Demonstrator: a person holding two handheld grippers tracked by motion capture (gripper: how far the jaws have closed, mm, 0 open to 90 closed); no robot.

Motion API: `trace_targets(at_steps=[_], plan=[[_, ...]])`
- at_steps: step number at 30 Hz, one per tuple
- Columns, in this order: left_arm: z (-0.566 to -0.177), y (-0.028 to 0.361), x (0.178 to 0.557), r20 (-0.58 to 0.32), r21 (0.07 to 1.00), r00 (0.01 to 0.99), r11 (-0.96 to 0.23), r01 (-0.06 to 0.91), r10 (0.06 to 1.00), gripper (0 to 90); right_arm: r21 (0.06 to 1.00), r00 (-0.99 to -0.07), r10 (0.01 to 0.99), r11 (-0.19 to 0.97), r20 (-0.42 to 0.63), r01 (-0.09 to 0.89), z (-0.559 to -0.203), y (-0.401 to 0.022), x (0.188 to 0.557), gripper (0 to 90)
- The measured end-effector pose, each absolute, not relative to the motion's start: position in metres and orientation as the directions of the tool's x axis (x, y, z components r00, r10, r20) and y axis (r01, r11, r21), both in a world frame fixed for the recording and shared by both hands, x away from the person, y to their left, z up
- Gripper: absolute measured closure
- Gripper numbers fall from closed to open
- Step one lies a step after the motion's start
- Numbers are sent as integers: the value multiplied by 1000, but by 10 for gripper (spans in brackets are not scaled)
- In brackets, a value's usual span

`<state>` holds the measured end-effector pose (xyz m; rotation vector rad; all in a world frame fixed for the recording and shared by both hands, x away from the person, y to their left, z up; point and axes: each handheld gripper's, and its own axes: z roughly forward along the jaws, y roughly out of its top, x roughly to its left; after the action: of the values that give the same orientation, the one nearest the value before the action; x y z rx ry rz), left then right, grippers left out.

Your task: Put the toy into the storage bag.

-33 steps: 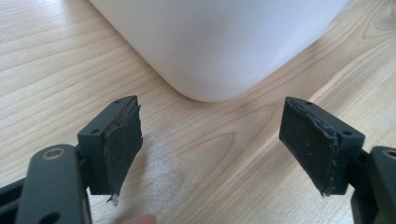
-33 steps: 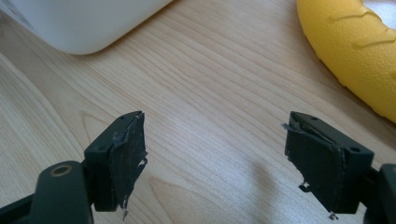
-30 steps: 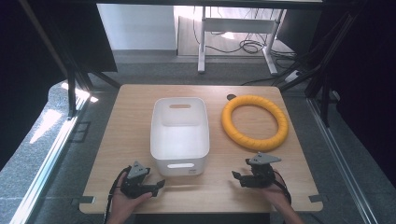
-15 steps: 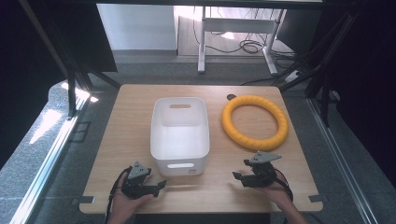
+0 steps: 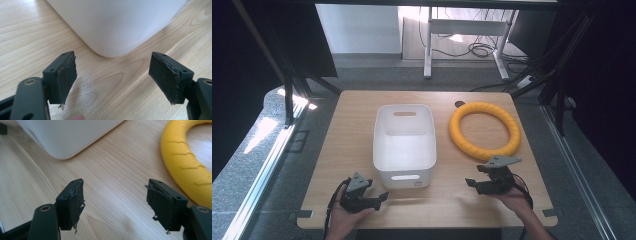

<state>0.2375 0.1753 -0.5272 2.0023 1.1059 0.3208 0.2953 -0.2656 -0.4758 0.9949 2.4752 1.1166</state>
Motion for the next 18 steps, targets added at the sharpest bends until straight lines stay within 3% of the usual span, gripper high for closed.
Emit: trace_targets(at_steps=[4,7,18], plan=[[-530,174,238,-153,745,578,-290,600,801,223,730,-743,669,494,27,472,-470,-269,298,309],[-531,172,238,-154,741,583,-297,602,798,222,706,-769,637,567,-49,425,-462,-269,303,286],[-532,174,239,-152,739,579,-296,605,801,221,659,-780,625,601,-33,453,-447,-272,333,285]])
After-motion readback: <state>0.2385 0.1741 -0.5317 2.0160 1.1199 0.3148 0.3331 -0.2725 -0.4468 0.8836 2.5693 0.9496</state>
